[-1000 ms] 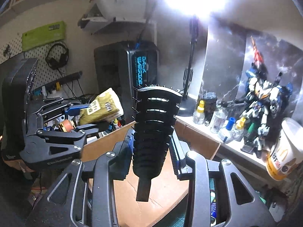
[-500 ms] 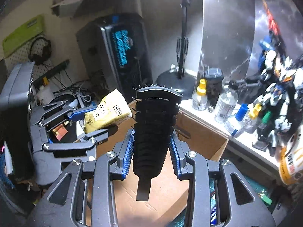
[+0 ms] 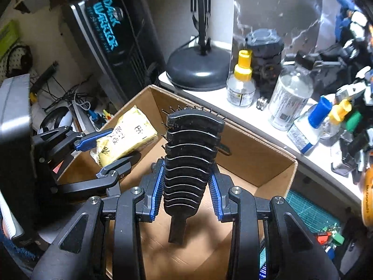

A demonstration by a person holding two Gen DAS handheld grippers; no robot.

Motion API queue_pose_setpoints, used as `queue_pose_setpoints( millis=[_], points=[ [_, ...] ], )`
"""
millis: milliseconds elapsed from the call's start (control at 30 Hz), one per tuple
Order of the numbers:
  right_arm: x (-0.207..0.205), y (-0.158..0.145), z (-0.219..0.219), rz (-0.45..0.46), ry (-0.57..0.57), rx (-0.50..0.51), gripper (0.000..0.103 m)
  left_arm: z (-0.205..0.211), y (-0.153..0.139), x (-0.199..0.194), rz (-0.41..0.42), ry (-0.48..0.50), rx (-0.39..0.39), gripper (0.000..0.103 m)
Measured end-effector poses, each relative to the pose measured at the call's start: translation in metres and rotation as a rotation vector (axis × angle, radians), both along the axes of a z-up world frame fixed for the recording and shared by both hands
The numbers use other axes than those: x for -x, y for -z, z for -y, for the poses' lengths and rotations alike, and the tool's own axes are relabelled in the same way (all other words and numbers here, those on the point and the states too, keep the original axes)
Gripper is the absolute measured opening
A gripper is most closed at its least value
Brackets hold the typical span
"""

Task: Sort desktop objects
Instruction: 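Bring both held items over the box opening, then lower both tools into the box and open both grippers releasing the items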

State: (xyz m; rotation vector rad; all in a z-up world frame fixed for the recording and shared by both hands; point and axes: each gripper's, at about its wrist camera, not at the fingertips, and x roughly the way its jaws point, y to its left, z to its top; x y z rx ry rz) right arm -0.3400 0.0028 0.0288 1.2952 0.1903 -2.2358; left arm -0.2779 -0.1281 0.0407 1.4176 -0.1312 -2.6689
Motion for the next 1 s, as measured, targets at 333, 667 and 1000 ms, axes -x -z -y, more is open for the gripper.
queue_pose_setpoints(
  millis=[333,667,1000],
  points=[
    [0.026,0.032,0.012,0.143,0.046,-0.045,0.033,0.006,0.036,0.028,0.147,-0.009,-0.052,0.043],
    [0.047,0.07,0.021,0.27,0.039,-0.138,0.033,0.006,0.072,0.044,0.3,-0.016,-0.086,0.043],
    [0.065,0.09,0.019,0.26,0.078,-0.197,0.034,0.002,0.094,0.056,0.382,-0.007,-0.063,0.045]
  ],
)
